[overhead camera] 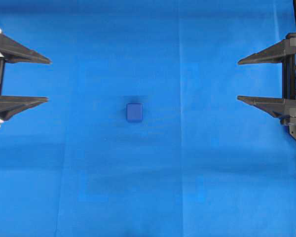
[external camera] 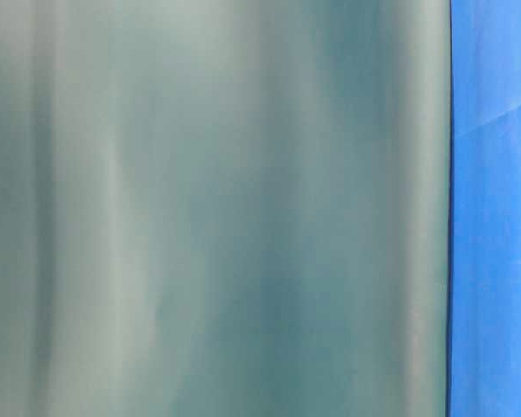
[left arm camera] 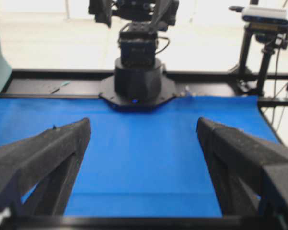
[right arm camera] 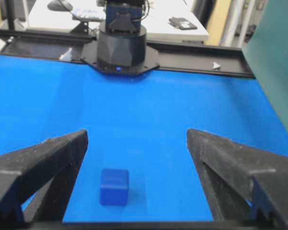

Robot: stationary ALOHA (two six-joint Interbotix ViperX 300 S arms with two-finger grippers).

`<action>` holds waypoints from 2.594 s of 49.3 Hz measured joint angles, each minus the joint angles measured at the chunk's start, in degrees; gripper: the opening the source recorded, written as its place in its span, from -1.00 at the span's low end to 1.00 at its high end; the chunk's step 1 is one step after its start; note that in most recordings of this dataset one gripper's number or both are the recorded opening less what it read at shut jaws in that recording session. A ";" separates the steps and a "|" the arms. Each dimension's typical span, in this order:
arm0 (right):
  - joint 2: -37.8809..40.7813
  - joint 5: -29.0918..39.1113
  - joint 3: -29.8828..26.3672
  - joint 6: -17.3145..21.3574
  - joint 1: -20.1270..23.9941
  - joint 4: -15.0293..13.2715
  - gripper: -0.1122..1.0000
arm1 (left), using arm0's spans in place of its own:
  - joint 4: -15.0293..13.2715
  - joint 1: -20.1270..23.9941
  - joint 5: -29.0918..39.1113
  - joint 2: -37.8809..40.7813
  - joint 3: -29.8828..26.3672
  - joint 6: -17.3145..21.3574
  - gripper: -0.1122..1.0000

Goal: Handover the blue block to the right arm after grasping it with the left arm, then place it in the designated position.
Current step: 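Open both grippers wide at their start positions, then move the left gripper over the blue cube and lower it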

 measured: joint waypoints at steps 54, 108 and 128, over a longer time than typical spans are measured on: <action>0.79 0.62 0.00 0.00 -1.41 0.00 0.97 | -0.09 -0.35 0.09 36.56 -23.73 -0.26 0.88; 1.05 1.41 0.00 0.09 -1.49 0.00 0.97 | 0.53 0.18 63.81 43.42 -49.04 -3.43 0.88; 1.05 1.41 0.00 0.09 -1.49 0.00 0.97 | 0.53 0.18 64.25 43.77 -49.13 -3.43 0.88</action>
